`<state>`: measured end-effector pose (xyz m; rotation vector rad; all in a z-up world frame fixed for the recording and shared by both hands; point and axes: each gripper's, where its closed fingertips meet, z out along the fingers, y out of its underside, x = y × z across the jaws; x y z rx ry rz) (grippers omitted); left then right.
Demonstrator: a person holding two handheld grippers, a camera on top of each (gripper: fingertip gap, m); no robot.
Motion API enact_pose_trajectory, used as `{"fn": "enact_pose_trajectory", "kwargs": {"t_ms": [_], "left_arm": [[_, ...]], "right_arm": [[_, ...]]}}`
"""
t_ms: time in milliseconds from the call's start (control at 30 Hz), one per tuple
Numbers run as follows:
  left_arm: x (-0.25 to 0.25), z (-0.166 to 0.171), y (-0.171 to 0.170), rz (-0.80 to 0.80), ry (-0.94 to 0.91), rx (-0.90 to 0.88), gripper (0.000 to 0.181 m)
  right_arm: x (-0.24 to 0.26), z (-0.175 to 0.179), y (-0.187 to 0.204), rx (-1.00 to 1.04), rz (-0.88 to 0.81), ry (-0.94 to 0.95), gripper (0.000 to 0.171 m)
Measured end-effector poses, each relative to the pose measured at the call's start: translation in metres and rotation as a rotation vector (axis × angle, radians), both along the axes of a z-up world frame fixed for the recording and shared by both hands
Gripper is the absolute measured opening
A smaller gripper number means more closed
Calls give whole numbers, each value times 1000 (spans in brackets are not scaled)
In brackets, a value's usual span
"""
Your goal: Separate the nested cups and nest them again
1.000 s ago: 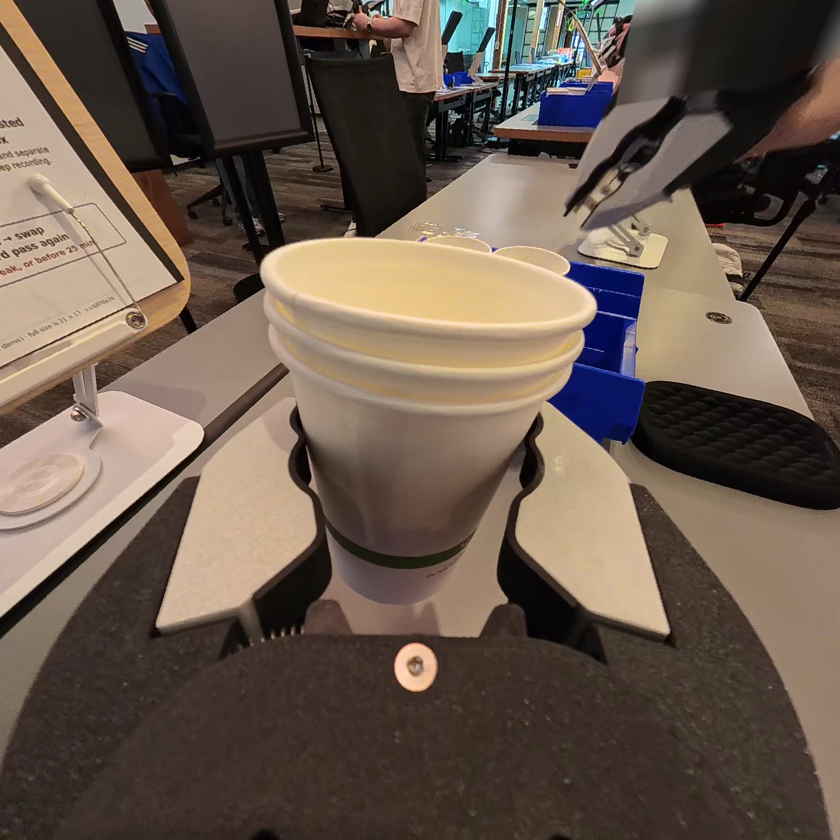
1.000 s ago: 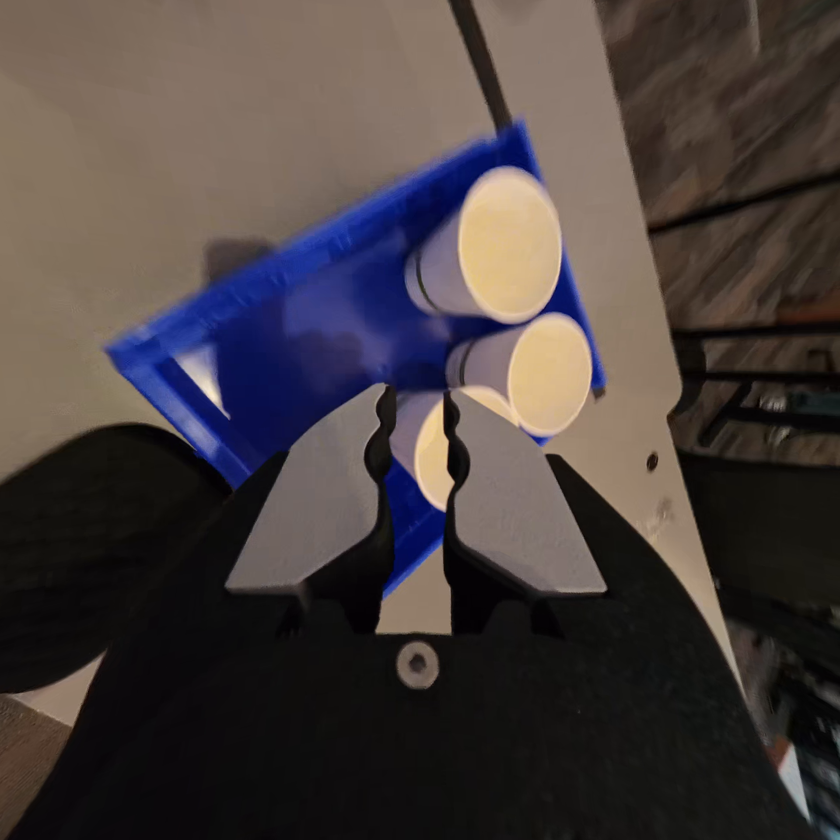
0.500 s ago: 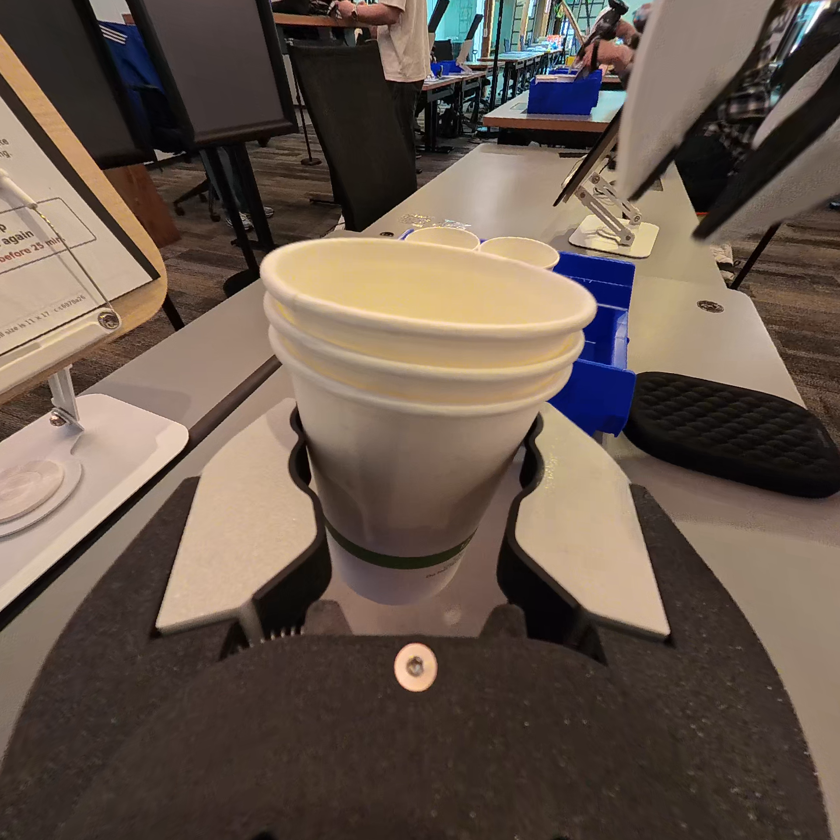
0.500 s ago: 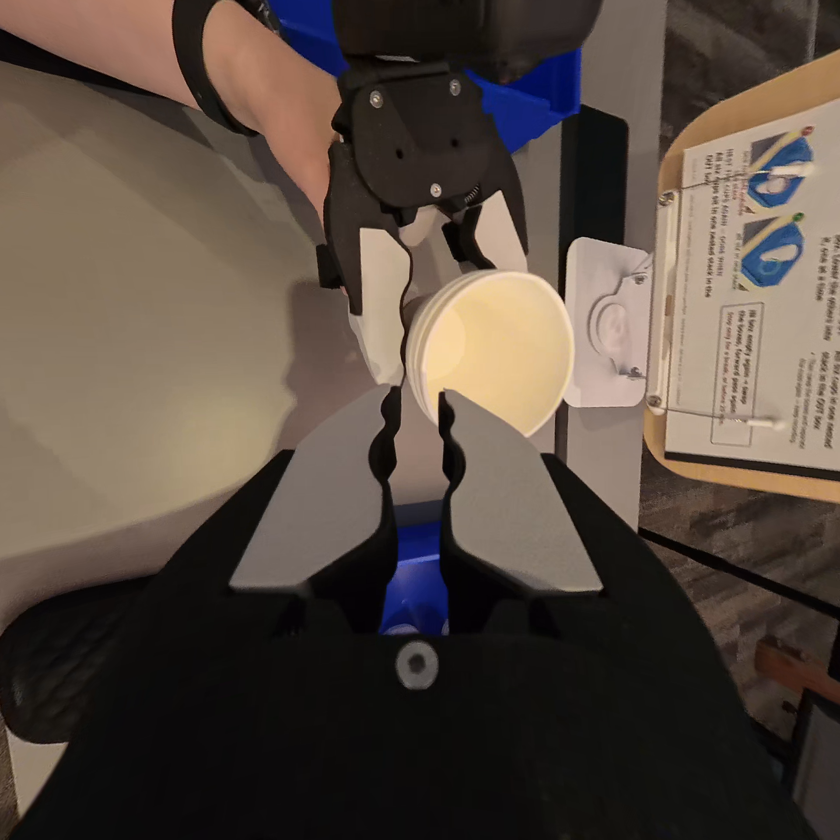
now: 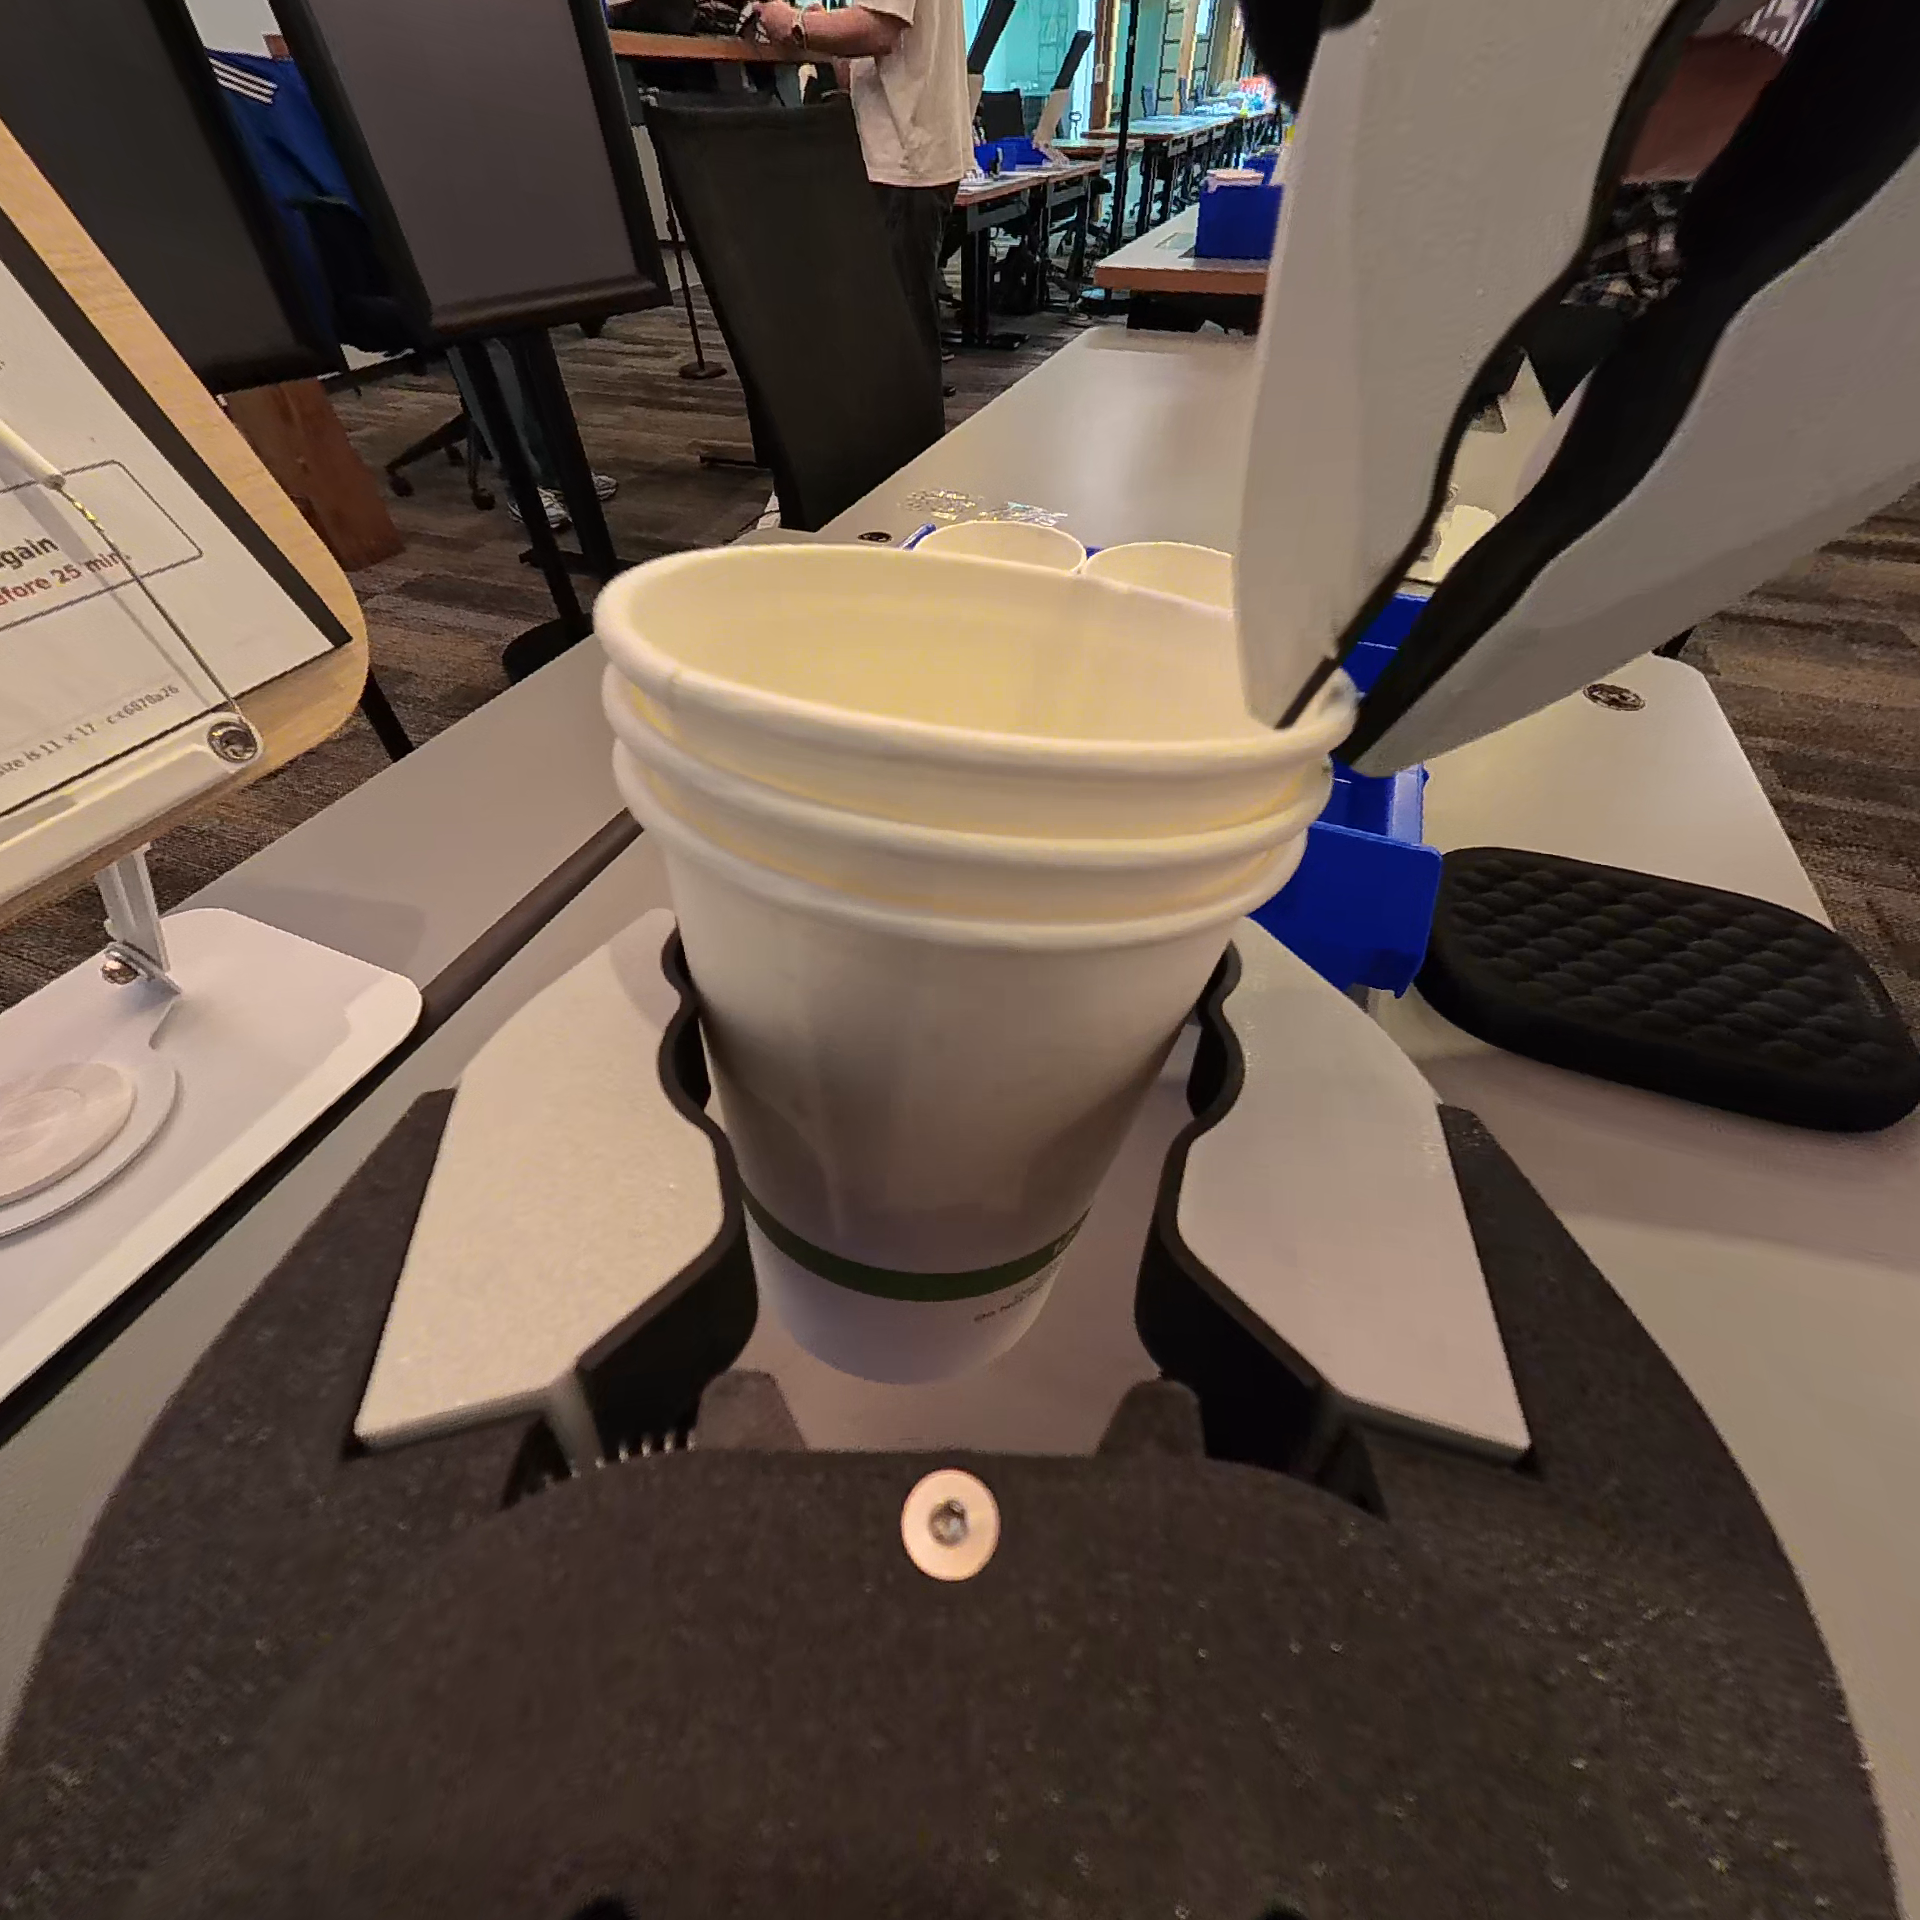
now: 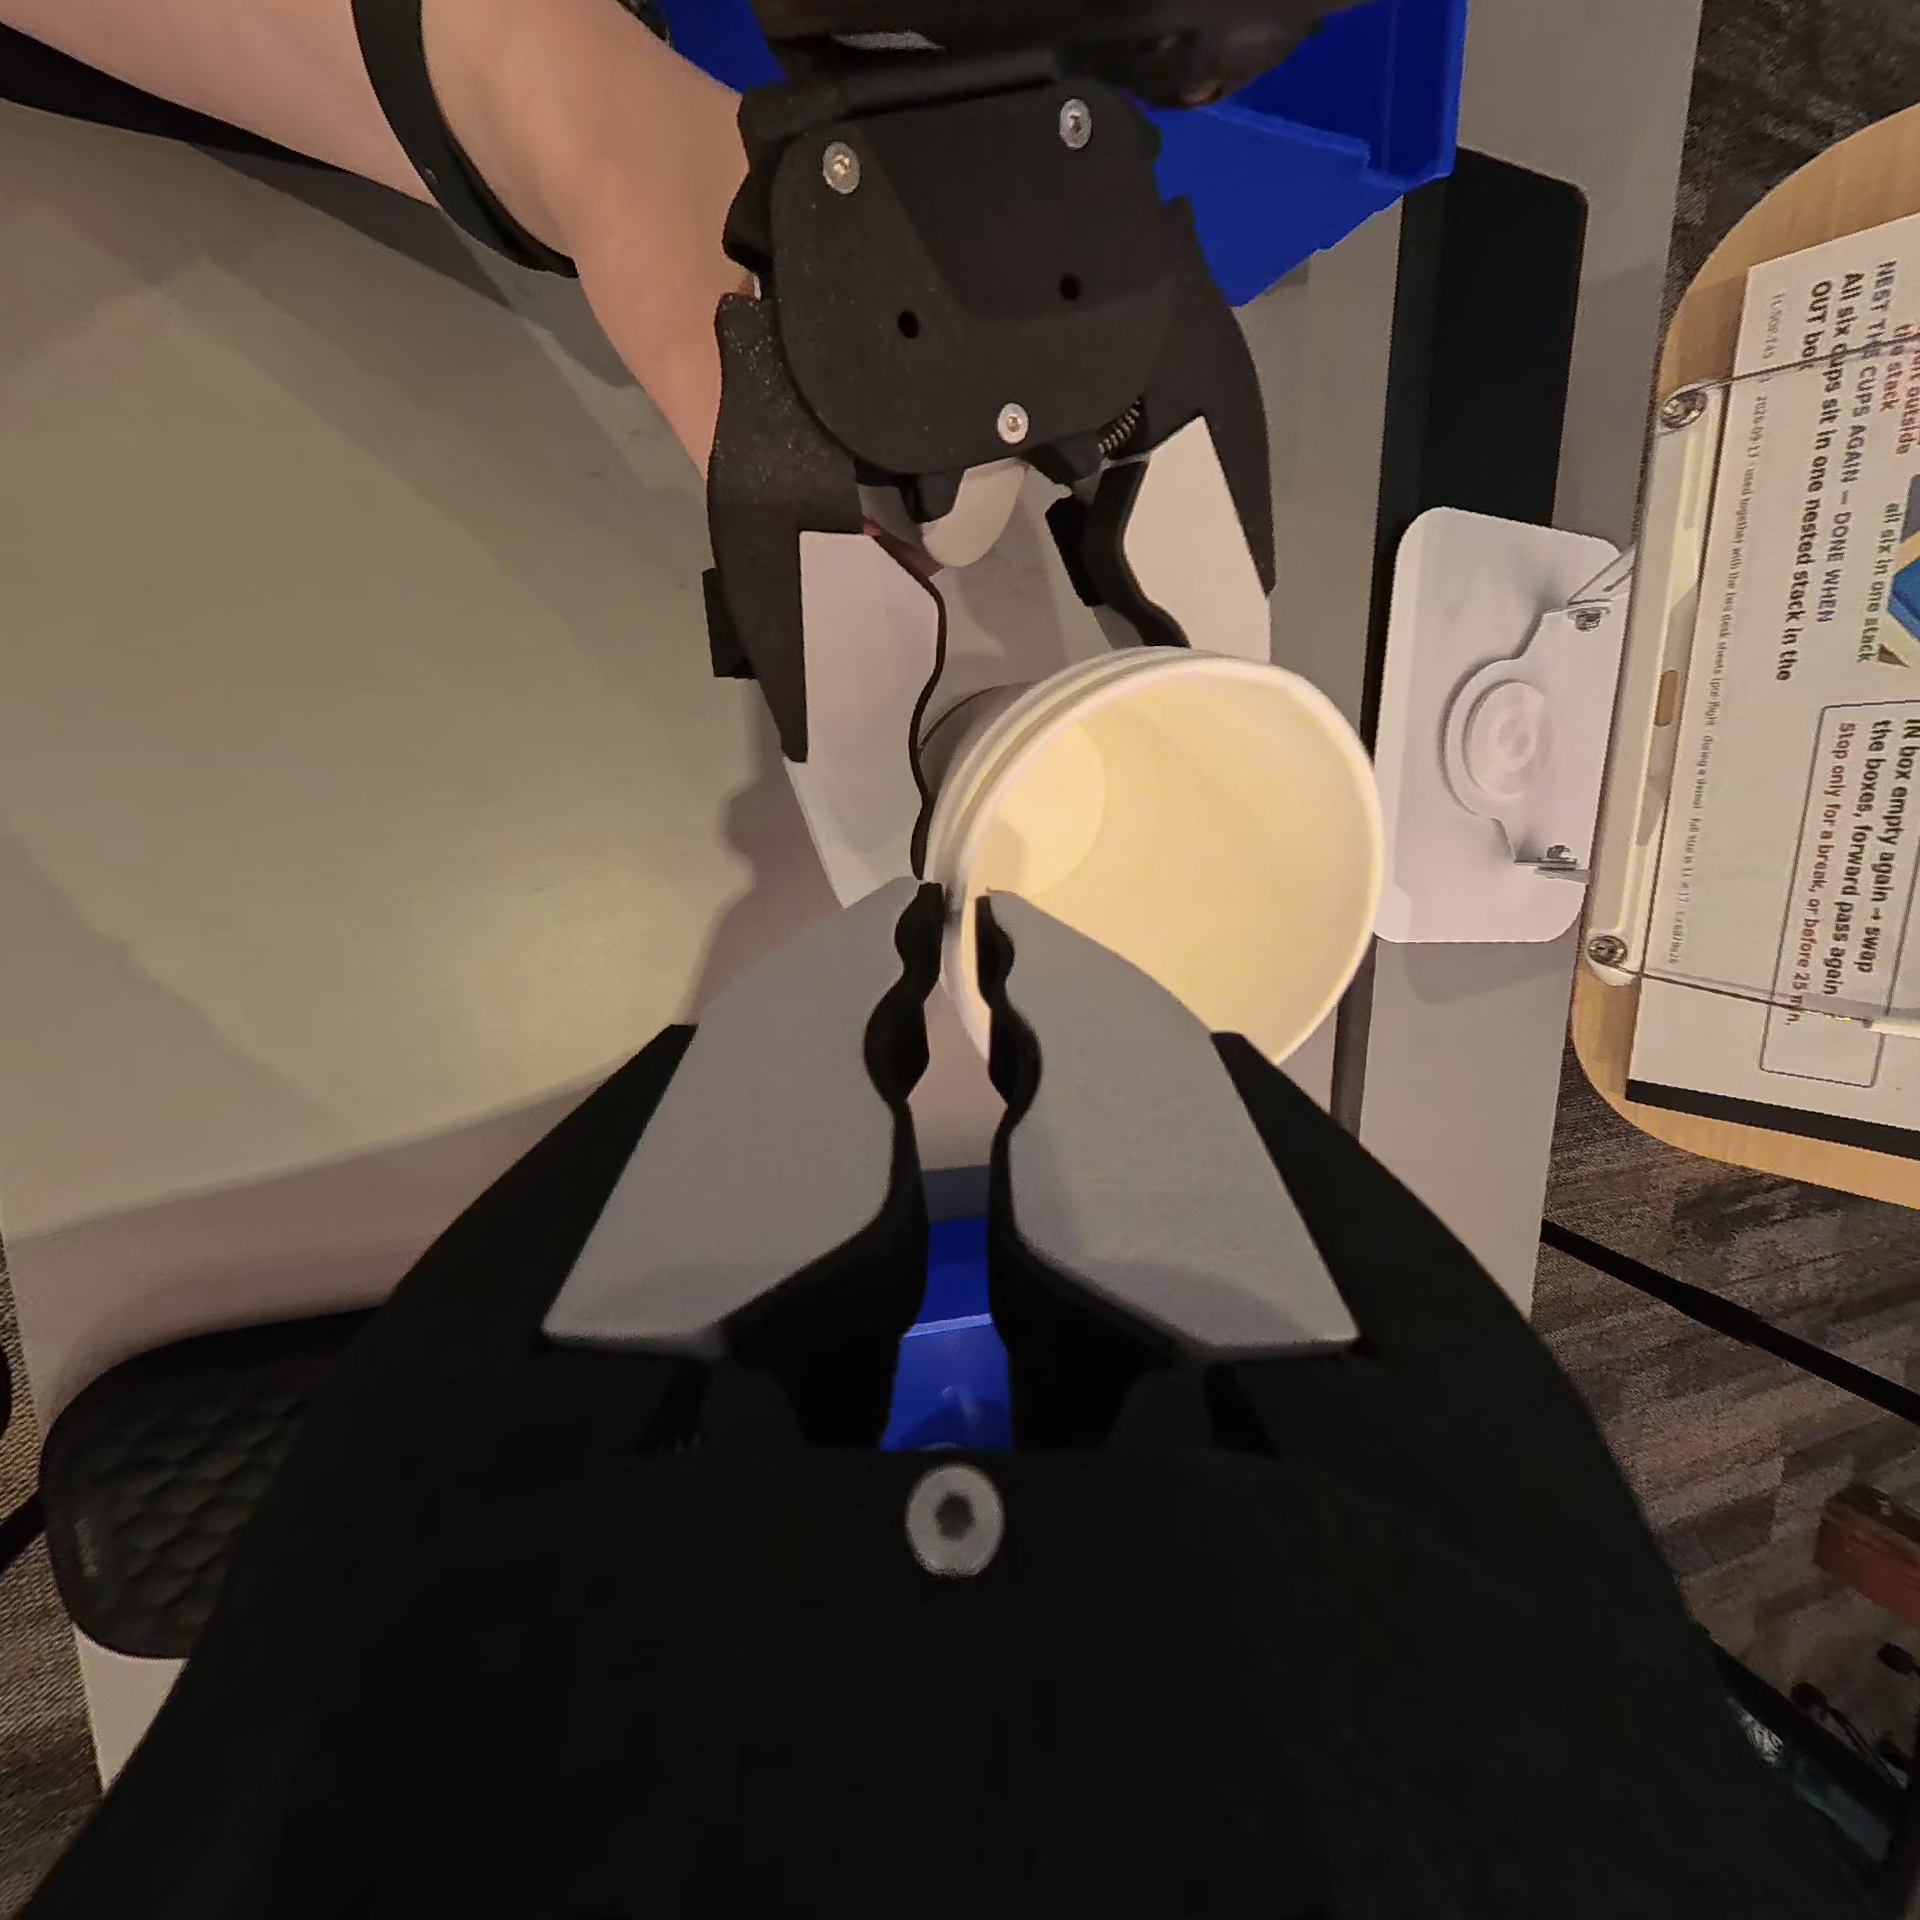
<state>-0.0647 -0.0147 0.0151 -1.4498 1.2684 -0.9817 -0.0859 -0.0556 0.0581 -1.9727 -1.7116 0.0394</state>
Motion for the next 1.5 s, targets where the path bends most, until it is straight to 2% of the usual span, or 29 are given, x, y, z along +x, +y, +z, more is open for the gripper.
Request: {"fn": "enact_pose_trajectory", "kwargs": {"t_ms": [500,967,1300,1500], "left_arm": [[1,-2,0,3,7,3,92],[3,-9,1,4,32,0,92],[1,-15,9,27,56,-2,92],[-3,-9,13,42,34,2,92]], "right_arm": [[4,9,-1,-17,-10,-5,3],[20,81,3,71,-69,26,3],[85,112,-13,120,-228,37,3],[147,79,-24,67,-372,-25,3]]}}
